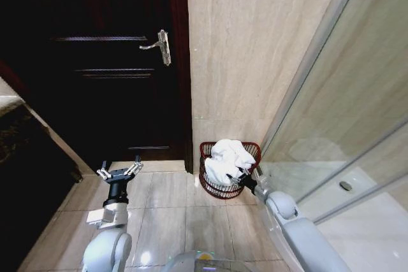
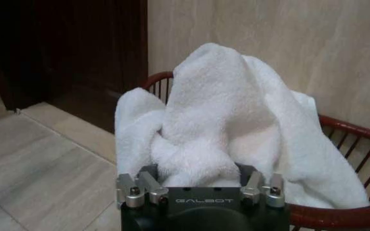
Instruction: Discard the used towel into the hamper.
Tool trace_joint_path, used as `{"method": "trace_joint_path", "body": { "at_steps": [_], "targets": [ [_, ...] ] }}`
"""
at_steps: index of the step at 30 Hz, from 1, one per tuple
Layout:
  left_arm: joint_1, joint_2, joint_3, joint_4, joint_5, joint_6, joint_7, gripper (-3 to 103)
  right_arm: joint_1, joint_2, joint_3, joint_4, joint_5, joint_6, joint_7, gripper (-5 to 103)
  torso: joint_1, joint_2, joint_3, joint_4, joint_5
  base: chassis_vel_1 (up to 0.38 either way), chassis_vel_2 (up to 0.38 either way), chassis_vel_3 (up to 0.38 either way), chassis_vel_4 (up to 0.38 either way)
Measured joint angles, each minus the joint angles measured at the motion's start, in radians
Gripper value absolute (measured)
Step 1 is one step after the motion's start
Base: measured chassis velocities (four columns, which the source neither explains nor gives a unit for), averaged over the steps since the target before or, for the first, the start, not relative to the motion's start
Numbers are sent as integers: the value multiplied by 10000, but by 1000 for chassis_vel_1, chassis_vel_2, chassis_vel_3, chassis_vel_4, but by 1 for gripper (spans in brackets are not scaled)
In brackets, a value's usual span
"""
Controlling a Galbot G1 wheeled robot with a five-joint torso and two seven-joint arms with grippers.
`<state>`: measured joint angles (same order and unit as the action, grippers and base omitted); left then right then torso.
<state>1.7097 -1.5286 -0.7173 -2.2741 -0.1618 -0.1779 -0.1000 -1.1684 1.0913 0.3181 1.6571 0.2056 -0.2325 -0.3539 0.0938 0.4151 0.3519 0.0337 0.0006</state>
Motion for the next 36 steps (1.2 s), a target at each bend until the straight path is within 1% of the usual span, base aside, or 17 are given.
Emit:
{"method": "trace_joint_path", "body": {
  "at_steps": [1,3,4,6,16,18,21,22,25,27,30,31,32,33,34,35,36],
  "targets": [
    [0,0,0,0,0,0,0,100,0,0,0,0,0,0,0,79,0,0,0,0,0,0,0,0,0],
    [1,-3,3,0,3,-7,0,100,1,-1,5,3,5,13,8,89,1,0,0,1,1,0,0,0,0],
    [1,-3,3,0,3,-7,0,100,1,-1,5,3,5,13,8,89,1,0,0,1,1,0,0,0,0],
    [15,-5,-5,0,4,-18,0,100,-3,-1,16,25,15,52,10,98,1,1,-2,3,-3,0,0,0,0],
    [11,19,-26,2,4,-36,1,100,-26,-13,12,98,21,85,-18,102,1,1,-2,3,-6,0,0,0,0],
    [7,23,-26,4,4,-36,0,100,-24,-13,11,98,23,89,-21,99,1,0,-3,3,-6,0,0,0,0],
    [-17,39,-25,22,2,-39,-4,100,-47,-11,10,98,28,105,-82,87,0,1,-3,3,-6,0,0,0,0],
    [-17,39,-25,22,2,-39,-4,100,-47,-11,10,98,28,105,-82,87,0,1,-3,3,-6,0,0,0,0],
    [-29,42,-22,51,-2,-53,-9,100,-88,0,8,85,27,155,-104,71,0,1,-3,3,-6,0,0,0,0],
    [-32,42,-22,56,-2,-55,-10,100,-88,0,7,83,26,159,-105,71,0,1,-3,3,-6,0,0,0,0],
    [-38,44,-19,66,-5,-60,-13,100,-63,-3,-5,83,40,166,-88,54,0,1,-2,3,-6,0,0,0,0],
    [-43,47,-19,80,-7,-62,-14,100,-44,-3,-9,95,98,183,-39,44,0,0,-2,3,-6,0,0,0,0],
    [-46,48,-19,92,-8,-63,-14,100,-35,-5,-10,126,158,184,6,38,0,0,-2,3,-6,0,0,0,0],
    [-46,48,-19,92,-8,-63,-14,100,-35,-5,-10,126,158,184,6,38,0,0,-2,3,-6,0,0,0,0],
    [-46,47,-19,101,-8,-64,-14,100,-32,-10,-10,148,191,184,29,33,0,0,-2,3,-6,0,0,0,0],
    [-48,44,-16,115,-9,-68,-14,100,-31,-13,-11,172,227,184,55,33,0,1,-2,3,-6,0,0,0,0],
    [-52,43,-11,126,-8,-76,-14,100,-30,-17,-9,192,261,184,81,22,0,0,-1,3,-6,0,0,0,0]
  ]
}}
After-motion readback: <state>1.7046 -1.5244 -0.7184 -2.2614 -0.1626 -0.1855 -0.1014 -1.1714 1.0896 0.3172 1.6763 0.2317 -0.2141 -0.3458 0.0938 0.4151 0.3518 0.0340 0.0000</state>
